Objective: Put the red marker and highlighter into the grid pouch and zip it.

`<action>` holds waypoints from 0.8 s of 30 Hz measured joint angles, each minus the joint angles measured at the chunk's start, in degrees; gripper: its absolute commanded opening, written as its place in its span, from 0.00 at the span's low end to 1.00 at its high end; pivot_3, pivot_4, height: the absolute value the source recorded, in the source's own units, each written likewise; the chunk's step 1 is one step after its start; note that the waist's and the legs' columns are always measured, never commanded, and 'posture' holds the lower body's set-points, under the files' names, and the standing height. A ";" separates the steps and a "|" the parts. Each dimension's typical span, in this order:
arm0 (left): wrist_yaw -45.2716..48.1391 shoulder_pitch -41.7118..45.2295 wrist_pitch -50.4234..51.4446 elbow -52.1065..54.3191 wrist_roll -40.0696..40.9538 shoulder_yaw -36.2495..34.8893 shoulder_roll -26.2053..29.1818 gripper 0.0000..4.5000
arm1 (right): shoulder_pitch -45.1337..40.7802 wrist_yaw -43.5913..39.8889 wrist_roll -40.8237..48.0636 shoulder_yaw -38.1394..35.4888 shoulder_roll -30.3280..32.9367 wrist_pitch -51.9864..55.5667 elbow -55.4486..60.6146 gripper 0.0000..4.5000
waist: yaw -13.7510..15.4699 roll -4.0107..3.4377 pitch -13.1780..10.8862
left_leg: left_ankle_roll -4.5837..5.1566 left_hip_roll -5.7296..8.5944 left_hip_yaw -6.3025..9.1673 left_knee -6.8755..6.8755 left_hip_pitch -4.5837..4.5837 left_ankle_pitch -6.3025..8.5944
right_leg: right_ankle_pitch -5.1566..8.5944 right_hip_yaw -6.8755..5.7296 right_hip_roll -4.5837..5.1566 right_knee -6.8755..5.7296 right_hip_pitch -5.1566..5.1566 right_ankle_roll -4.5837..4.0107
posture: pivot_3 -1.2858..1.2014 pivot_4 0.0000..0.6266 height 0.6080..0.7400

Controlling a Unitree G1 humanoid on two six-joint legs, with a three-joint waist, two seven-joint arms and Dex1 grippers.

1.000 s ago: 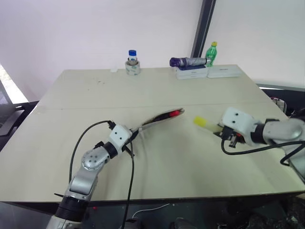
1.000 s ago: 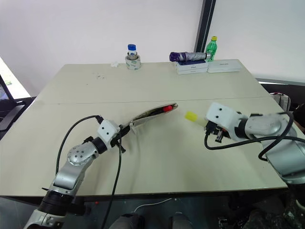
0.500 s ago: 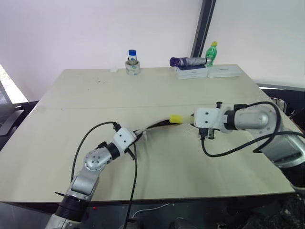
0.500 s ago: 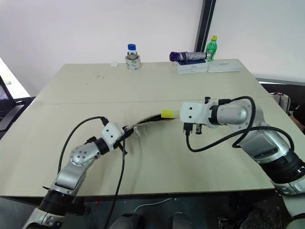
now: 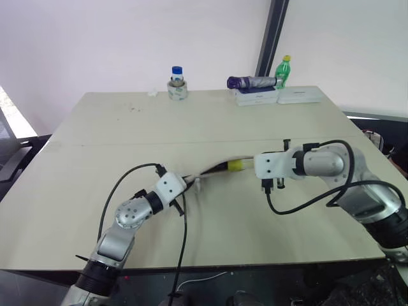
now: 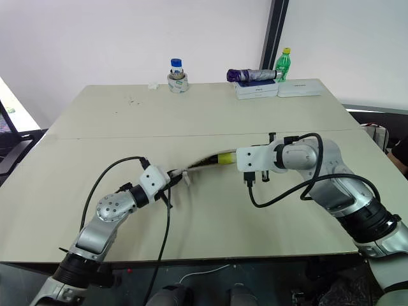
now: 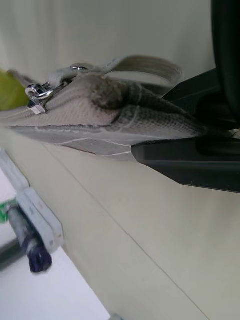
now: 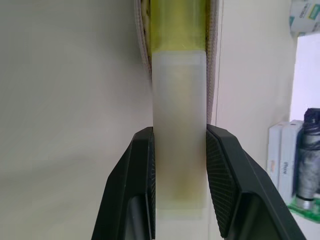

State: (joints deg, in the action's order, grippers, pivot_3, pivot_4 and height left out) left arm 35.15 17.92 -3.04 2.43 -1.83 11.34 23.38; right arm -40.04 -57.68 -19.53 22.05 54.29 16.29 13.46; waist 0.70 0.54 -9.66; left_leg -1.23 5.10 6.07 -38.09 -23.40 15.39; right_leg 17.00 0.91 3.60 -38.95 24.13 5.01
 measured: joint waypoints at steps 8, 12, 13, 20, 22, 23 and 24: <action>1.51 0.87 0.59 1.90 -0.56 1.45 -1.25 0.00 | -2.13 -2.34 -3.86 2.37 -6.40 -1.90 1.09 0.19 | -0.04 0.00 0.00 | -0.03 0.00 0.00 0.00 0.00 -0.02 | 0.00 0.01 -0.01 -0.01 0.01 0.00 | 0.52 0.24 1.00; 1.53 0.62 2.22 2.36 0.02 1.16 -1.61 0.00 | -2.36 -2.96 -4.58 2.36 -7.99 -2.13 0.88 0.41 | 0.01 0.00 0.00 | -0.03 0.01 0.00 -0.01 0.00 -0.02 | 0.00 0.01 -0.01 -0.01 0.00 0.00 | 0.52 0.24 1.00; 1.52 0.53 2.63 2.42 0.16 1.12 -1.65 0.00 | -2.51 -2.97 -4.51 2.32 -8.45 -2.21 0.82 0.49 | -0.01 0.00 0.00 | -0.03 0.01 0.00 -0.01 0.00 -0.02 | 0.00 0.01 -0.01 -0.01 0.01 0.00 | 0.52 0.24 1.00; 0.07 0.12 7.52 2.99 3.33 -0.75 -3.64 0.00 | -4.01 -5.22 3.67 -5.44 -9.50 1.83 1.11 0.82 | 0.09 0.00 0.00 | -0.03 0.01 0.00 -0.02 -0.01 -0.02 | 0.00 0.01 -0.01 -0.02 0.00 0.00 | 0.52 0.24 1.00; -0.90 0.14 8.87 2.97 3.81 -1.66 -4.20 0.00 | -4.17 -6.26 7.43 -8.96 -9.49 4.89 1.95 0.82 | 0.04 0.00 0.00 | -0.03 0.00 0.01 -0.02 -0.01 -0.02 | 0.00 0.01 -0.01 -0.02 0.00 0.00 | 0.52 0.24 1.00; -1.60 0.14 9.59 2.91 3.85 -1.96 -4.60 0.00 | -4.21 -6.84 10.00 -11.22 -9.49 7.35 2.82 0.82 | 0.02 0.00 0.00 | -0.03 0.00 0.01 -0.01 -0.01 -0.02 | 0.00 0.00 -0.01 -0.02 0.01 0.00 | 0.52 0.24 1.00; -2.11 0.16 10.29 2.91 4.02 -2.19 -5.05 0.00 | -4.25 -7.07 12.21 -12.82 -9.50 9.77 3.63 0.82 | 0.02 0.00 0.00 | -0.03 0.00 0.01 -0.01 -0.01 -0.02 | 0.00 0.01 -0.01 -0.02 0.01 0.00 | 0.52 0.24 1.00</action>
State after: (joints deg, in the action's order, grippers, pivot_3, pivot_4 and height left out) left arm 33.05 18.08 7.25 5.34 2.20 9.15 18.33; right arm -44.29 -64.75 -7.32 9.22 44.79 26.06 17.09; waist 0.72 0.54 -9.66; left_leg -1.26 5.09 6.08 -38.10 -23.41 15.37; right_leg 17.00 0.91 3.58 -38.98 24.14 5.01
